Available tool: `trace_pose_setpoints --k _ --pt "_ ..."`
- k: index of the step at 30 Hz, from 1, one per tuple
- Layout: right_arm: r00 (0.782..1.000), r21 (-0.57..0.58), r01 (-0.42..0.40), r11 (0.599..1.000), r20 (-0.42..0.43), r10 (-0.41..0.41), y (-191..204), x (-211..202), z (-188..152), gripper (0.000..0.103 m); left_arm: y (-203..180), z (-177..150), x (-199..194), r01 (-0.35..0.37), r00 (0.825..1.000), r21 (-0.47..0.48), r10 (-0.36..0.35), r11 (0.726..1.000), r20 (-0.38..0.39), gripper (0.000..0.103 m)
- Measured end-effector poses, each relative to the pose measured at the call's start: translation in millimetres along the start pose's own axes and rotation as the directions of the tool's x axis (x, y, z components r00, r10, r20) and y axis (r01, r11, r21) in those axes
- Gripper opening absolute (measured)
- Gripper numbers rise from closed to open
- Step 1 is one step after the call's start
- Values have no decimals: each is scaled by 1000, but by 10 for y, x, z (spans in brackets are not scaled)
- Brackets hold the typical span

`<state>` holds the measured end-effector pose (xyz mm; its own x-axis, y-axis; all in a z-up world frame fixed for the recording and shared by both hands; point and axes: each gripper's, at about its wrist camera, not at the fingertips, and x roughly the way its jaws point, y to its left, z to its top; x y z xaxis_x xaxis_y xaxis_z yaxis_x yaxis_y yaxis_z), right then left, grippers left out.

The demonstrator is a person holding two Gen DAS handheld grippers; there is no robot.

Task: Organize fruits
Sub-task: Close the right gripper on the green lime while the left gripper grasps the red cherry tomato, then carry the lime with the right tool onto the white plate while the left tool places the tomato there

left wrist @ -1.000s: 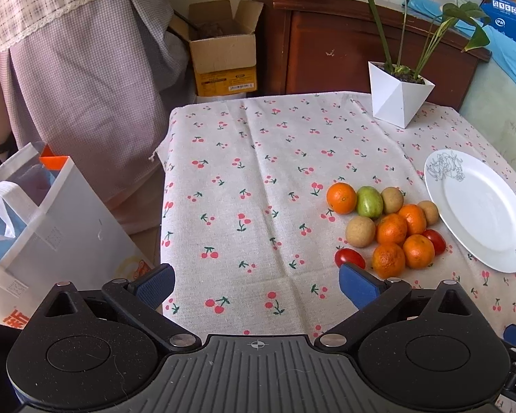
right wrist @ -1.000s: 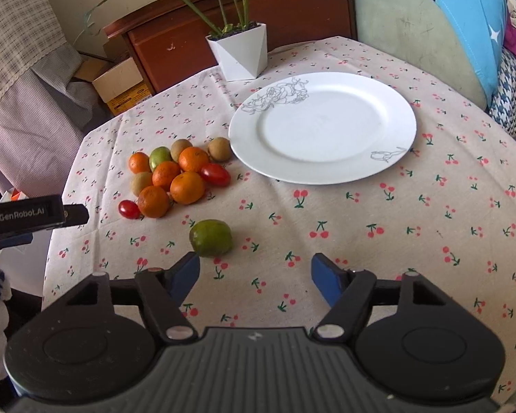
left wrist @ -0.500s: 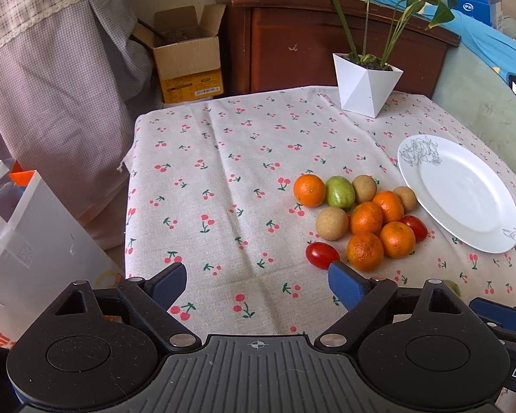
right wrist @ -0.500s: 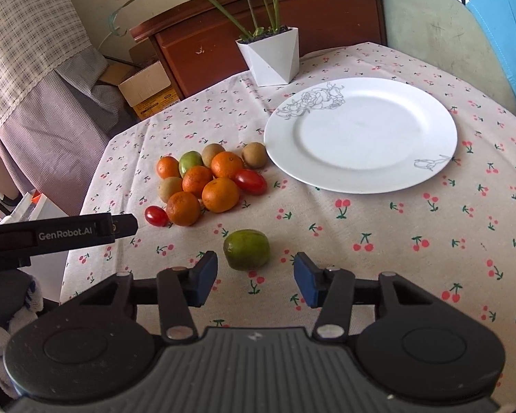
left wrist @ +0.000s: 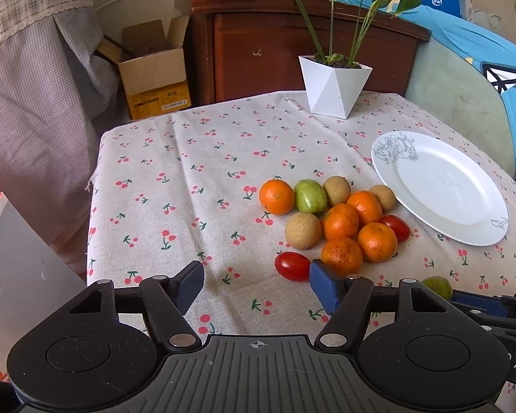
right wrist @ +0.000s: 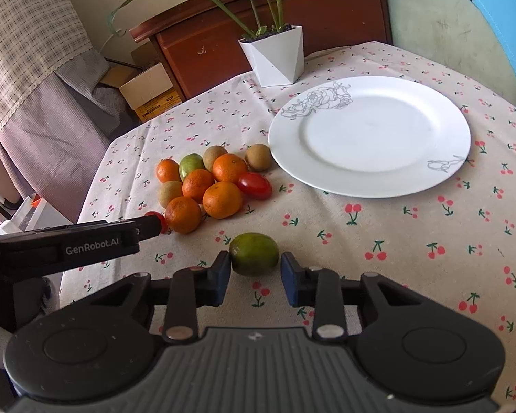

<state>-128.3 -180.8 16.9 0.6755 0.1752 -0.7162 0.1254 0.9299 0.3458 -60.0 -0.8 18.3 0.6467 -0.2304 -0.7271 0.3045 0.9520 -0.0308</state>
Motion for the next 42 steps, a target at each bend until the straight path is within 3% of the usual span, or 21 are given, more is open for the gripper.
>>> trace_pose_setpoints --k 15,25,42 --pt "1000 8 -10 1000 17 10 -7 29 29 31 -92 -25 95 33 999 51 -34 998 24 49" --pt "1000 7 -6 1000 26 6 10 54 46 31 -130 -36 93 44 998 73 -46 996 32 24" --pt "998 35 -16 999 55 15 -10 -4 88 31 -69 23 -24 81 995 7 -81 997 61 24"
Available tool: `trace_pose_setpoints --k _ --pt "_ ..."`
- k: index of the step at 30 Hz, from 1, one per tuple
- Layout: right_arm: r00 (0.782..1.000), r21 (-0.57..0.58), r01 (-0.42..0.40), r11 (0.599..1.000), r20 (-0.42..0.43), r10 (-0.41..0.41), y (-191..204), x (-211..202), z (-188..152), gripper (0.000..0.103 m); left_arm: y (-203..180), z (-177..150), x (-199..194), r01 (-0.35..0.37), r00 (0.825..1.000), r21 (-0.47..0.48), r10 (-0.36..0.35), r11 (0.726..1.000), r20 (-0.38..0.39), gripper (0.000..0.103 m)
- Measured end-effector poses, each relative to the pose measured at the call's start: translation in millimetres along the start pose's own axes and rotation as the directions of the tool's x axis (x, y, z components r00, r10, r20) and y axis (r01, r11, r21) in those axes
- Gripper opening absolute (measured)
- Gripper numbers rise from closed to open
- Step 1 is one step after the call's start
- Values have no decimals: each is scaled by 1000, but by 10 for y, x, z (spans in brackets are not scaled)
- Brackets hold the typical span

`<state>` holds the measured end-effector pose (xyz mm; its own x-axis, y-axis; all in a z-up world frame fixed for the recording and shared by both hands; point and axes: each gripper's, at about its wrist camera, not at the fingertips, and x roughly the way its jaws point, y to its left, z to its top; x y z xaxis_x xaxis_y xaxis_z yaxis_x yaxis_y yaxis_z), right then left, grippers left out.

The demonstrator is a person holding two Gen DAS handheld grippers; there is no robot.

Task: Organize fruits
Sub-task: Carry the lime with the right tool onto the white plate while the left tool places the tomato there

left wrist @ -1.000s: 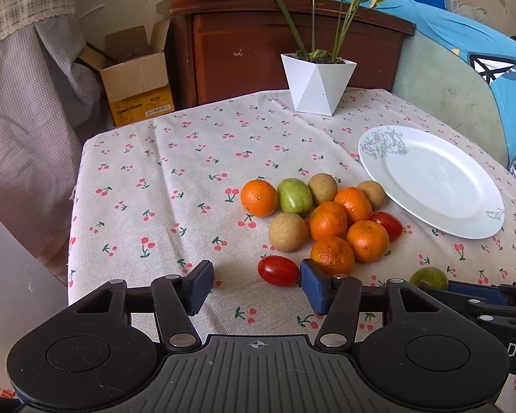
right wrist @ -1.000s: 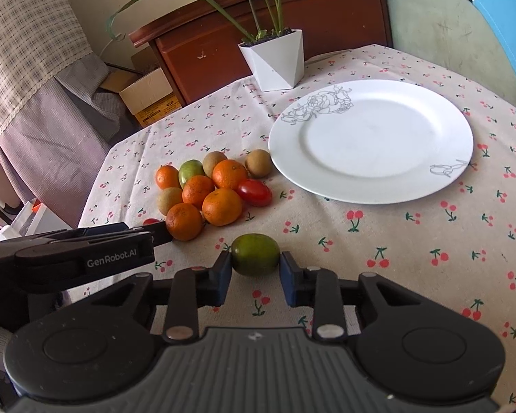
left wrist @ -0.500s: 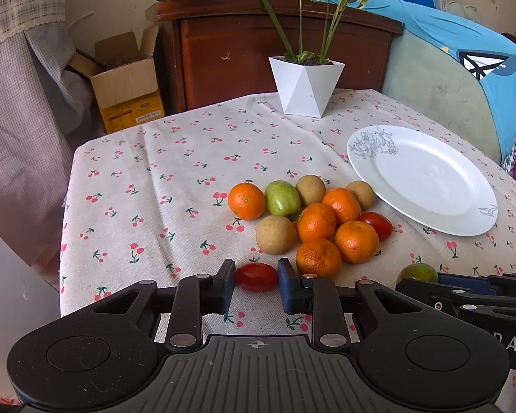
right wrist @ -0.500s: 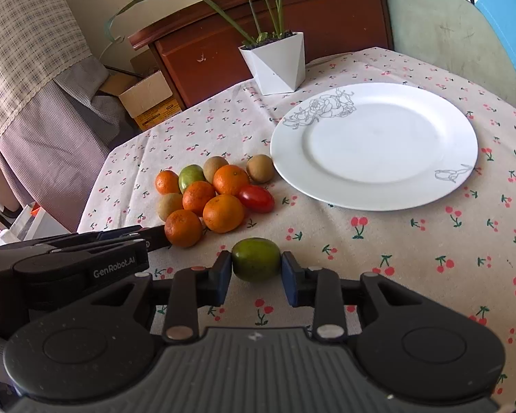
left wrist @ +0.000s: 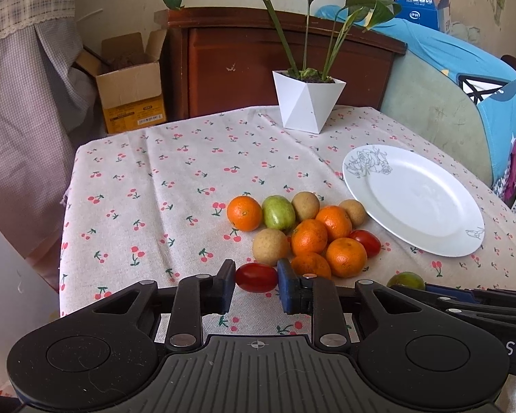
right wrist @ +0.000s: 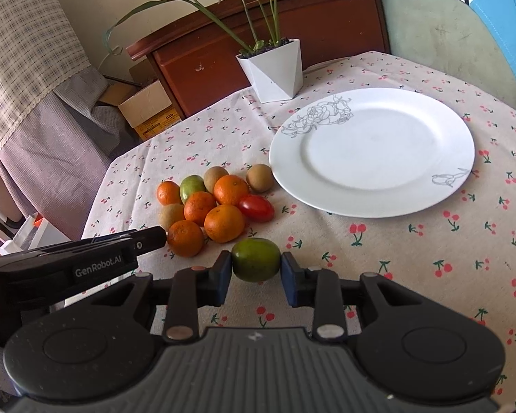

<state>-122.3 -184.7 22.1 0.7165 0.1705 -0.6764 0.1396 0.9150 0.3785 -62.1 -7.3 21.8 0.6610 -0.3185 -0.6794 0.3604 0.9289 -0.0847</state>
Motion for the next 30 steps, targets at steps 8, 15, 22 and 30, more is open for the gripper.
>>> trace_pose_setpoints --k 8,15,22,30 --pt "999 39 10 999 46 -12 -88 -72 102 31 -136 106 -78 48 998 -7 -48 999 34 24" --pt "992 117 31 993 115 -44 -286 -191 251 31 -358 240 -52 118 992 2 -118 993 45 24" --pt "982 195 86 977 150 -116 -515 -194 347 31 -638 337 78 164 985 49 -166 985 38 24" --pt "981 253 96 963 137 -134 -656 -160 352 31 -823 393 306 201 979 57 -203 978 15 24"
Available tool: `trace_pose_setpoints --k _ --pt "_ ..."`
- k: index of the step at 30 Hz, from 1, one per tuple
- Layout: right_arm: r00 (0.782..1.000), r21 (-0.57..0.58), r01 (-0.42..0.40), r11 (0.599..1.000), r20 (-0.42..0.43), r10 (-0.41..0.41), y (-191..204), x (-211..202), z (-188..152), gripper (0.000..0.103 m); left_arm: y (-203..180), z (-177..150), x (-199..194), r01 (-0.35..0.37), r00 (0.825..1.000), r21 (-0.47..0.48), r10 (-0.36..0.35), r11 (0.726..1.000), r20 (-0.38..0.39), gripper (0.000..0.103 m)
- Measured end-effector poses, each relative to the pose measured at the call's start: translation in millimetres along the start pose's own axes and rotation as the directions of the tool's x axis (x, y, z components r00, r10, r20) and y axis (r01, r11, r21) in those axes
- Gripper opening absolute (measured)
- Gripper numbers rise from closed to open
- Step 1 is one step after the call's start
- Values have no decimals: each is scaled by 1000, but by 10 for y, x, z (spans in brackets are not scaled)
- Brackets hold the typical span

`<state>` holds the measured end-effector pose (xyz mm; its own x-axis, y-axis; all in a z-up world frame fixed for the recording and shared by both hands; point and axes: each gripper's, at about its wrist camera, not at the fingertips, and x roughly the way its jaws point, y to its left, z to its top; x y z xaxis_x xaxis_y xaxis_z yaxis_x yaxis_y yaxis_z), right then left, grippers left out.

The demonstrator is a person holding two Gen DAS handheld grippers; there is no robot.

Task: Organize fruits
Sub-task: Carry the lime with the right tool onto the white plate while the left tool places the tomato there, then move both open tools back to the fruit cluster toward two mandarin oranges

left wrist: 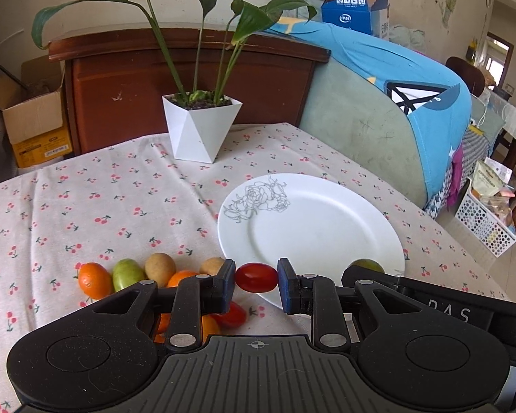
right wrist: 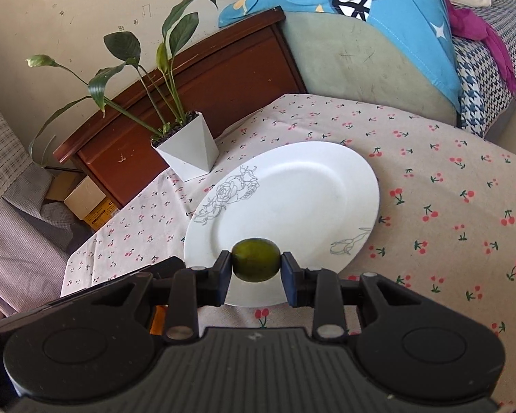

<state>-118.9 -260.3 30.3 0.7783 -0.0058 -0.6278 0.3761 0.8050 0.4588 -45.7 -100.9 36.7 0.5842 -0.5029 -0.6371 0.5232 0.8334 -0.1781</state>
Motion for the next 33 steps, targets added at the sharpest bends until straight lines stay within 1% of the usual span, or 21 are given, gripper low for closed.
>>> trace_pose_setpoints --k 5,12,16,18,21,23,26,29,31,33 --pt "1000 38 8 999 -7 -8 -63 50 21 31 -28 10 149 4 1000 4 -4 1000 -15 24" --pt "1000 86 17 996 -25 -15 -135 126 26 31 -37 15 262 9 1000 -1 -9 1000 -22 24" --pt "1000 96 12 995 -20 -10 -139 120 39 33 -53 18 283 11 1000 1 -11 1000 -25 27" --pt "1000 111 10 994 -18 -8 -156 111 47 34 -51 16 275 4 1000 -1 -4 1000 -20 31" --pt "1000 123 10 992 -14 -9 -169 99 58 34 -47 20 255 -10 1000 -5 10 1000 -16 42" --pt "1000 121 13 993 -14 -11 -163 96 63 34 -24 25 240 -13 1000 -22 12 1000 -20 50" --pt "1000 119 0 993 -20 3 -150 95 66 34 15 31 205 -31 999 -46 30 998 -26 58" --pt "1000 104 -13 995 -16 15 -113 81 67 35 57 30 153 -44 999 -64 42 997 -34 61" --pt "1000 98 -17 995 -18 19 -89 77 64 39 81 34 110 -55 998 -73 52 996 -37 62" --pt "999 95 -16 995 -26 19 -74 81 56 40 124 45 67 -68 997 -89 63 994 -54 62"
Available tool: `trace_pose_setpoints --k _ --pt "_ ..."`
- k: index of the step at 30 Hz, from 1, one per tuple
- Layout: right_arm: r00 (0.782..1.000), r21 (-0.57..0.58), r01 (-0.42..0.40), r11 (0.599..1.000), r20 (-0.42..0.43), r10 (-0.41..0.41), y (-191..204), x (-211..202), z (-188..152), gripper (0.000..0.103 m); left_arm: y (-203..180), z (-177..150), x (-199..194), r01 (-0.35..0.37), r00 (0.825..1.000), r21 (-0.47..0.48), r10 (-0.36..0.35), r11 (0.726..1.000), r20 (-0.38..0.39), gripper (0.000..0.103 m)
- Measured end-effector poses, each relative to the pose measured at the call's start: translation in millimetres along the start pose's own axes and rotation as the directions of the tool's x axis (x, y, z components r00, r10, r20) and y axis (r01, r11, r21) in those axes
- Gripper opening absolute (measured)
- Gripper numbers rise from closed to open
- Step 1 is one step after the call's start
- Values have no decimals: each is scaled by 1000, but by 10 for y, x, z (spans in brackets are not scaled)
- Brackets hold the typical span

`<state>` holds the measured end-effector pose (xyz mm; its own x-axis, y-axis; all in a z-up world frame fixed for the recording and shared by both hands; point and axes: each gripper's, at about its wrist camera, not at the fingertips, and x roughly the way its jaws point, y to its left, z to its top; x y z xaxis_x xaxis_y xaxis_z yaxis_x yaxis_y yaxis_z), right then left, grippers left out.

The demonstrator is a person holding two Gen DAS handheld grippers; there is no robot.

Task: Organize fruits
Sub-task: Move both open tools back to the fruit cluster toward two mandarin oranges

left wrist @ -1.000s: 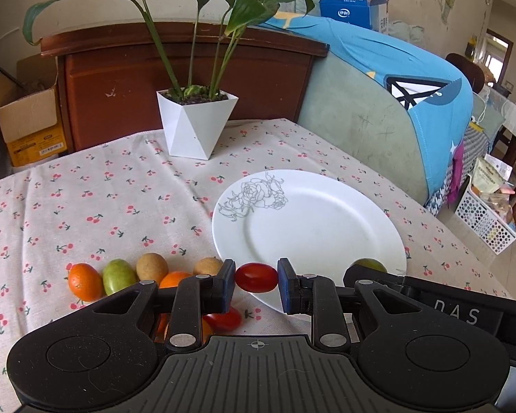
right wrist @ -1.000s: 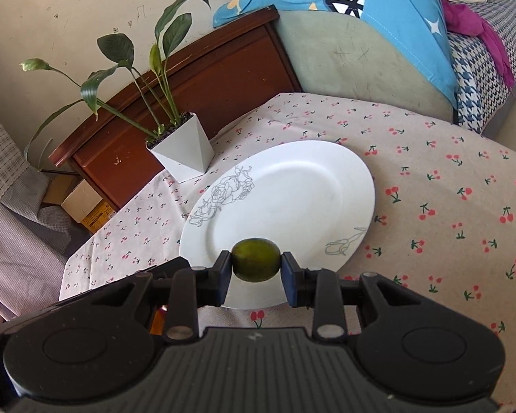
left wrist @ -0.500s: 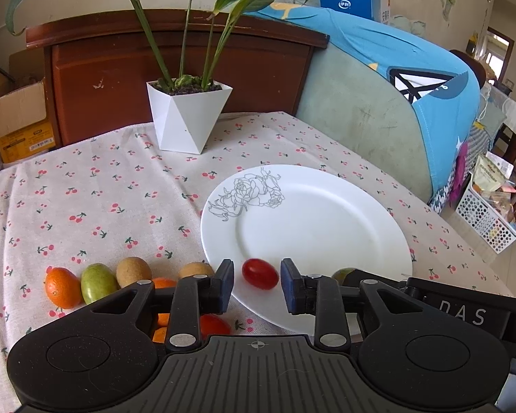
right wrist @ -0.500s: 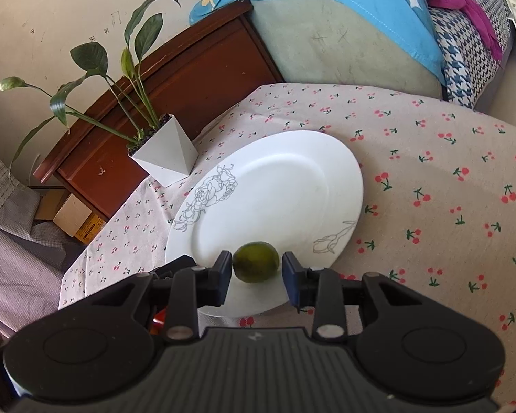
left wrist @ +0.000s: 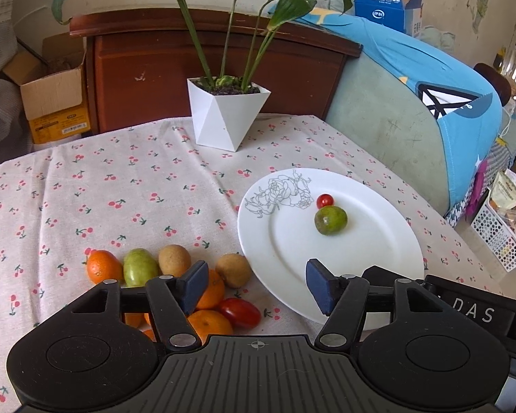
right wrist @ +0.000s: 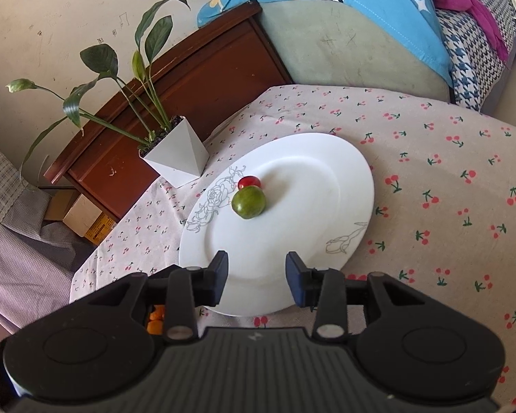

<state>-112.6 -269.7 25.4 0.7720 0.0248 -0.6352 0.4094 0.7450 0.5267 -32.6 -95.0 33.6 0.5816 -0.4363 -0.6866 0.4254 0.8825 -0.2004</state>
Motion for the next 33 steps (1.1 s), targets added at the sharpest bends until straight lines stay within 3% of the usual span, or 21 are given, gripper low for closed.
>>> trace_pose_setpoints --k 13,27,33 --pt "997 -67 -61 996 -44 58 147 11 -94 40 356 -3 -402 -77 996 -58 80 995 38 66" --pt "983 -157 -154 975 -128 135 380 79 -301 40 712 -200 -523 -152 988 -128 148 980 -39 69" --pt "973 -193 -195 962 -160 165 486 120 -436 39 822 -299 -568 -175 984 -135 171 975 -38 69"
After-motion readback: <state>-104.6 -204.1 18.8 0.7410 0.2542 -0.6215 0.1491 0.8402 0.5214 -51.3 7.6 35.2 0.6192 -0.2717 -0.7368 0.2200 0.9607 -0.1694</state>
